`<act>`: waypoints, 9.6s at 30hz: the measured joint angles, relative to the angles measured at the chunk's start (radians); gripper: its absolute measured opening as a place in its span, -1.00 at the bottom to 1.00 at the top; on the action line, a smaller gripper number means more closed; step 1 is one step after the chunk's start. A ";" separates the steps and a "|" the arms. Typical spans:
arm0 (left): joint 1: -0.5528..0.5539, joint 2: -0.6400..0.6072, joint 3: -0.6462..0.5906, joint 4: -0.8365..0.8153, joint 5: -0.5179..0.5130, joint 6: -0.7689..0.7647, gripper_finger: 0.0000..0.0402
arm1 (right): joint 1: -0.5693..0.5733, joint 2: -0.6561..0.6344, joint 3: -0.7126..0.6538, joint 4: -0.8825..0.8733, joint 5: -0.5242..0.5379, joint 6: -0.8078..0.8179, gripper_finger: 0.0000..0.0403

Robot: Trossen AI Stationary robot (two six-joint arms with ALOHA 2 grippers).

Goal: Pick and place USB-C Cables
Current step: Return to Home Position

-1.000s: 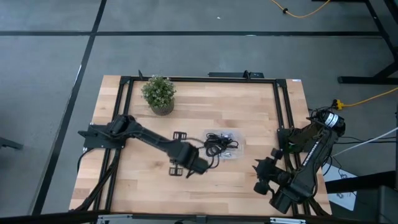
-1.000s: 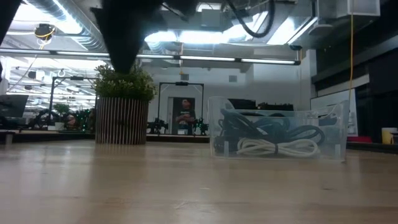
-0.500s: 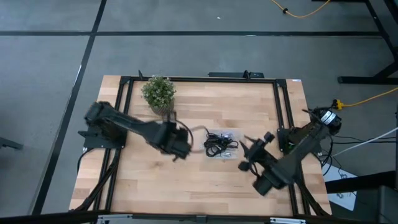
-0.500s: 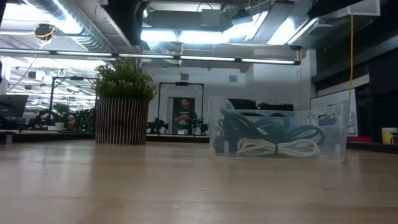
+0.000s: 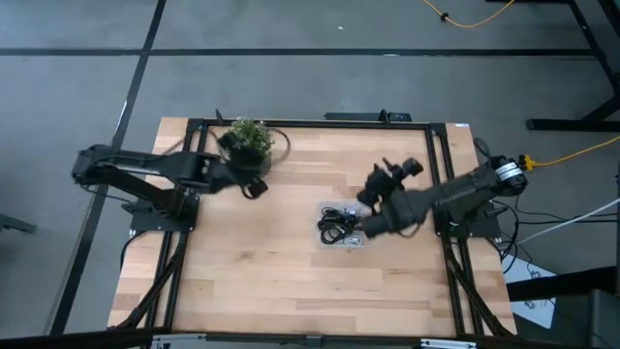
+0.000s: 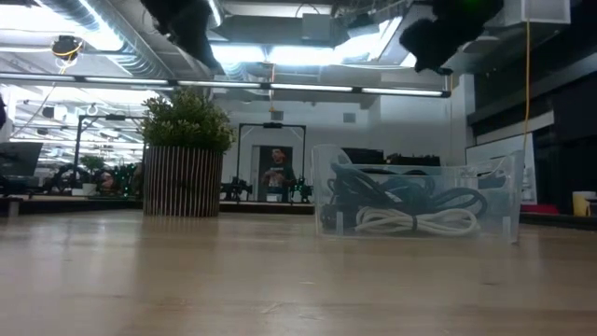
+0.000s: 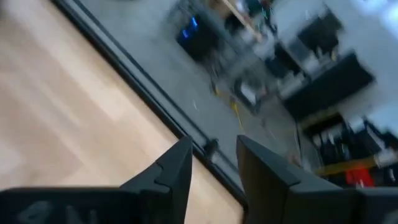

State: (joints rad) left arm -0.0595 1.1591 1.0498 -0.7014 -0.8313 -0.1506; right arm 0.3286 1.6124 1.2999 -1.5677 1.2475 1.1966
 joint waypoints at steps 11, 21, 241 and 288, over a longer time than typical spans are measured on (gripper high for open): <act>-0.062 -0.264 -0.083 0.023 0.165 -0.324 -0.66 | -0.272 -0.178 0.013 0.287 -0.549 -0.421 -0.36; -0.269 -0.304 -0.315 0.208 0.159 -0.528 -0.66 | -0.203 -0.380 -0.200 0.472 -0.935 -0.616 -0.36; 0.055 -1.150 -1.015 0.649 0.762 -0.102 -0.66 | -0.254 -1.611 -1.291 1.595 -1.293 -1.100 -0.36; 0.054 -1.153 -1.015 0.650 0.743 0.090 -0.66 | -0.254 -1.609 -1.292 1.594 -1.293 -1.100 -0.36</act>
State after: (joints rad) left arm -0.0051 0.0063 0.0349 -0.0509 -0.0880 -0.0610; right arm 0.0744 0.0036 0.0082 0.0265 -0.0456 0.0971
